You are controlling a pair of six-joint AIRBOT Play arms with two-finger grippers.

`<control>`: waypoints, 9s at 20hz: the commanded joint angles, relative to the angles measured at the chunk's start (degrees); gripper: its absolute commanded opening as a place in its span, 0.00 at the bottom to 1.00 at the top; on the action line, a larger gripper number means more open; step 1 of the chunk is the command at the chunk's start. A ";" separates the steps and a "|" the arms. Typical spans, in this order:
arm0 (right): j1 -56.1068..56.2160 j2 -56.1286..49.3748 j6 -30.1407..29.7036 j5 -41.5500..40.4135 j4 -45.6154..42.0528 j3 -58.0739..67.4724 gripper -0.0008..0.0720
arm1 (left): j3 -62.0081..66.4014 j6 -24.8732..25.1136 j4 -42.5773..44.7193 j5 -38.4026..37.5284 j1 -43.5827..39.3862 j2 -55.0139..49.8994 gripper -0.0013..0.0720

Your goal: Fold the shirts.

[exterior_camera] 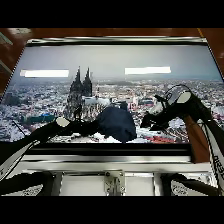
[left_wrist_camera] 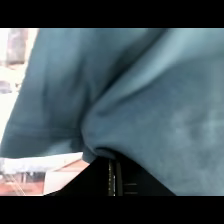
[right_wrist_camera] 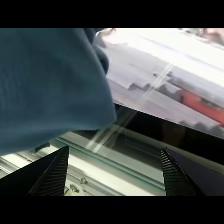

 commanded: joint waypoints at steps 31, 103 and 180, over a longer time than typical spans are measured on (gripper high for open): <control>13.77 36.44 -3.41 -25.11 -22.23 46.34 0.09 | 58.80 6.58 24.35 -7.34 10.14 37.11 0.07; -2.54 46.12 -1.05 -36.44 -0.26 22.21 0.09 | 59.91 -9.03 44.24 -17.99 29.57 39.71 0.07; -4.57 -5.22 -6.62 -27.12 14.80 9.03 0.09 | -6.60 4.87 8.02 -16.35 30.14 0.50 0.13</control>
